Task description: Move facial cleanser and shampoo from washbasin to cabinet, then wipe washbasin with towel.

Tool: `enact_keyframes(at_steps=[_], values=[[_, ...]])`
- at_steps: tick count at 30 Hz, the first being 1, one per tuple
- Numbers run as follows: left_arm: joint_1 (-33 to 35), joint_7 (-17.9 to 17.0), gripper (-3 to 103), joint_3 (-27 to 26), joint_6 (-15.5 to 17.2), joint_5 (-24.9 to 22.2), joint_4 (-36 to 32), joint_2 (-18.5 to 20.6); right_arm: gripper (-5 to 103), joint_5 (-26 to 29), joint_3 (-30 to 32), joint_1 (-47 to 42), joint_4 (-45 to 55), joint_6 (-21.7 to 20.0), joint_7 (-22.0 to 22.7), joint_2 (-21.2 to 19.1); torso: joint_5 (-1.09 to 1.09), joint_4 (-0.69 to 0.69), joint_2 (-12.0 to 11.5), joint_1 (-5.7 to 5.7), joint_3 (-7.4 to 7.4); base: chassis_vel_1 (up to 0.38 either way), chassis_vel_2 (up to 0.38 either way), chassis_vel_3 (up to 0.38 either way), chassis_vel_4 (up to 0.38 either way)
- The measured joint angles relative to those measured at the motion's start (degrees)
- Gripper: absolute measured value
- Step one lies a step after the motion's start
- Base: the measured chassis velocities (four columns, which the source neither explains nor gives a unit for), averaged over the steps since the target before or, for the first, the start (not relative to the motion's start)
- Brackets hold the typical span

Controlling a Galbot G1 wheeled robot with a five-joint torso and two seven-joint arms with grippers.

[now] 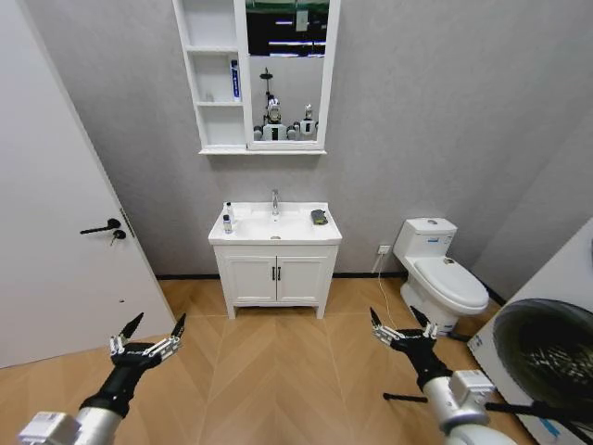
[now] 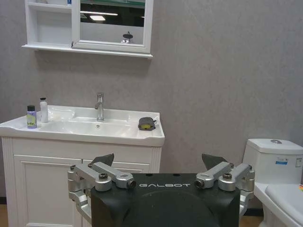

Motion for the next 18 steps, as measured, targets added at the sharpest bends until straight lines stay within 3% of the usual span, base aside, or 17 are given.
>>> enact_keyframes(at_steps=[18], values=[[1.1, 0.4, 100, 0.3, 1.5, 0.9, -0.4, -1.0, 100, 0.2, 0.0, -0.1, 0.0, 0.9, 0.3, -0.8, 0.00, 0.01, 0.0, 0.00, 0.00, 0.000, 0.000, 0.000, 0.000]])
